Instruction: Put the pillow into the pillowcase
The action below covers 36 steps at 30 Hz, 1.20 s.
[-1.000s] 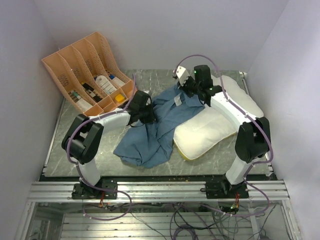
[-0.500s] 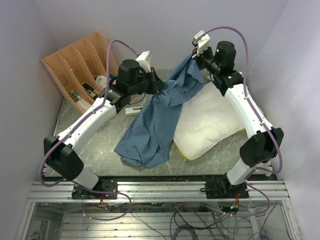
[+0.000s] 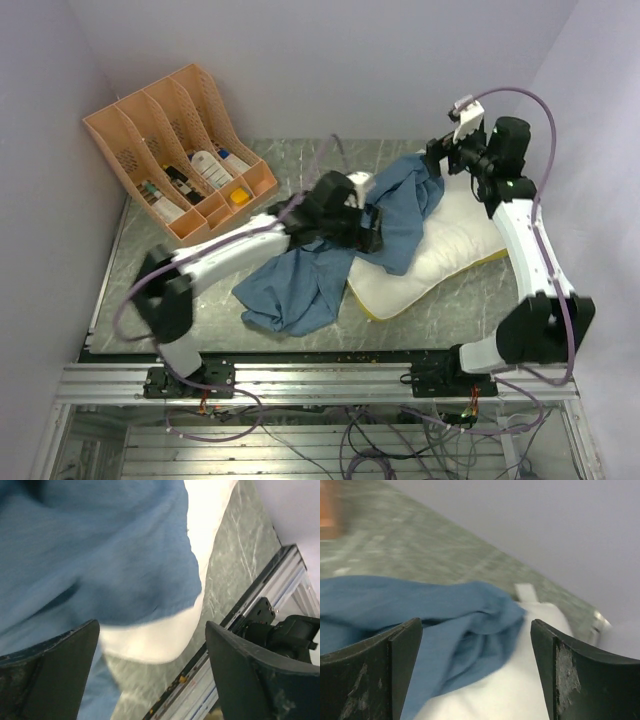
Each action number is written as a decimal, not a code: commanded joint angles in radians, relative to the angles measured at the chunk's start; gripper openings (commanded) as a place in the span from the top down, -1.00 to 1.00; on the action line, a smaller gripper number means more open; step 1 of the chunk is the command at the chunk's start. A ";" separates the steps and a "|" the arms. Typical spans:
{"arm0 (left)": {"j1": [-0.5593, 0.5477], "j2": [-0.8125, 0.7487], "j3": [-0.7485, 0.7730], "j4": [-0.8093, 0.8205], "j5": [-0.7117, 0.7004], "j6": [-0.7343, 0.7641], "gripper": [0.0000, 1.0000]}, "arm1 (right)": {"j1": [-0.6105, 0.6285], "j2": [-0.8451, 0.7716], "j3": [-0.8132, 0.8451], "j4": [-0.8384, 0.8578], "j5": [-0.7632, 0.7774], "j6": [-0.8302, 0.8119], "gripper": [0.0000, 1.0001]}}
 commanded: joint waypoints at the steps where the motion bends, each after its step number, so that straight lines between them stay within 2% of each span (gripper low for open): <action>1: 0.029 -0.344 -0.144 0.008 -0.246 0.114 -1.00 | 0.008 -0.174 -0.093 -0.093 -0.473 -0.001 -0.80; 4: 0.041 -0.475 -0.297 -0.051 -0.372 0.079 -0.99 | 0.009 -0.177 -0.174 -0.158 -0.668 0.015 -0.80; 6: 0.052 -0.583 -0.423 -0.077 -0.431 0.005 -1.00 | 0.011 -0.182 -0.224 -0.212 -0.716 -0.035 -0.76; 8: 0.054 -0.678 -0.570 -0.085 -0.459 -0.099 -0.99 | 0.015 -0.203 -0.280 -0.254 -0.709 -0.112 -0.75; 10: 0.054 -0.751 -0.701 -0.122 -0.484 -0.226 -0.95 | 0.041 -0.224 -0.297 -0.362 -0.671 -0.256 -0.76; 12: 0.050 -0.781 -0.751 -0.188 -0.472 -0.354 -0.87 | 0.073 -0.234 -0.306 -0.457 -0.617 -0.389 -0.76; 15: -0.014 -0.775 -0.769 -0.274 -0.537 -0.455 -0.86 | 0.111 -0.247 -0.356 -0.463 -0.511 -0.445 -0.76; 19: -0.067 -0.686 -0.749 -0.337 -0.636 -0.490 -0.91 | 0.181 -0.254 -0.438 -0.378 -0.368 -0.408 -0.76; 24: -0.068 -0.511 -0.729 -0.255 -0.634 -0.458 -0.89 | 0.293 -0.222 -0.493 -0.288 -0.207 -0.366 -0.75; 25: -0.068 -0.489 -0.728 -0.237 -0.633 -0.455 -0.81 | 0.303 -0.211 -0.494 -0.283 -0.182 -0.361 -0.73; 26: -0.068 -0.468 -0.727 -0.221 -0.632 -0.450 -0.63 | 0.308 -0.201 -0.491 -0.282 -0.164 -0.361 -0.70; 27: -0.068 -0.454 -0.727 -0.208 -0.632 -0.445 -0.36 | 0.310 -0.193 -0.488 -0.283 -0.150 -0.358 -0.67; 28: -0.067 -0.443 -0.725 -0.200 -0.638 -0.441 0.07 | 0.311 -0.190 -0.486 -0.283 -0.140 -0.357 -0.63; 29: -0.065 -0.437 -0.718 -0.199 -0.644 -0.436 0.41 | 0.311 -0.188 -0.485 -0.285 -0.135 -0.359 -0.57; 30: -0.061 -0.433 -0.709 -0.213 -0.656 -0.432 0.56 | 0.311 -0.188 -0.481 -0.288 -0.132 -0.359 -0.47; 31: -0.055 -0.431 -0.693 -0.230 -0.672 -0.426 0.64 | 0.311 -0.188 -0.472 -0.294 -0.131 -0.359 -0.26; 32: -0.044 -0.433 -0.674 -0.250 -0.687 -0.406 0.68 | 0.311 -0.187 -0.462 -0.300 -0.130 -0.359 0.12; 34: -0.004 -0.447 -0.620 -0.288 -0.716 -0.355 0.79 | 0.311 -0.190 -0.422 -0.310 -0.109 -0.357 0.66; 36: 0.070 -0.468 -0.539 -0.335 -0.749 -0.276 0.85 | 0.311 -0.203 -0.357 -0.316 -0.087 -0.358 0.88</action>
